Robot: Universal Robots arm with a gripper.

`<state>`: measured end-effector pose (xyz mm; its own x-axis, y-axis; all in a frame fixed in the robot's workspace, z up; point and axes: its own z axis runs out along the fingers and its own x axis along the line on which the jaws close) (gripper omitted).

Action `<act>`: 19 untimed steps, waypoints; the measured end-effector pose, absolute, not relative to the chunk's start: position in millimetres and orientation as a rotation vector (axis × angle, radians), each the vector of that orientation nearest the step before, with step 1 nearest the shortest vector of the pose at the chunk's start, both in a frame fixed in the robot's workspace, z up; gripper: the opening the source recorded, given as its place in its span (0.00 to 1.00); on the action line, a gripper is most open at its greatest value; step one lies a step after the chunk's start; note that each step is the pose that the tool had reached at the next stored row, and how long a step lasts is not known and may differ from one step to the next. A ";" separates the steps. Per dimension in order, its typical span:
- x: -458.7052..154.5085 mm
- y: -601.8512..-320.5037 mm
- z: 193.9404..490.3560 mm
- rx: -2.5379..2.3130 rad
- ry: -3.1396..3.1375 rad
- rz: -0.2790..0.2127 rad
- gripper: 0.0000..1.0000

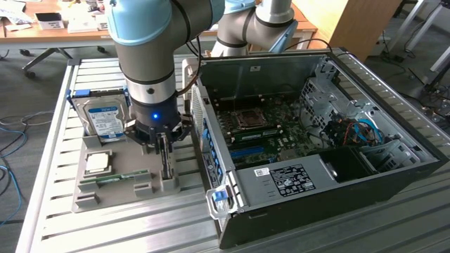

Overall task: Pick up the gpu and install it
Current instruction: 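Pick up the gpu and move the gpu toward the slot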

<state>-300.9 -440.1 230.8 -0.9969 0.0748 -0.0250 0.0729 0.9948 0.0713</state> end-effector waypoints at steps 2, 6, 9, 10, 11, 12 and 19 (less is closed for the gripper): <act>-301.0 -440.1 230.8 0.115 3.110 0.109 0.27; -300.9 -440.1 230.8 0.115 3.110 0.109 0.27; -300.9 -440.1 230.8 0.115 3.110 0.109 0.27; -300.9 -440.1 230.8 0.115 3.110 0.109 0.27; -300.9 -440.1 230.8 0.115 3.110 0.109 0.27; -300.9 -440.1 230.8 0.115 3.110 0.109 0.27; -301.0 -440.0 230.7 0.085 3.111 0.113 0.27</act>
<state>-301.0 -440.0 230.7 -0.9982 0.0554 -0.0250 0.0535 0.9959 0.0729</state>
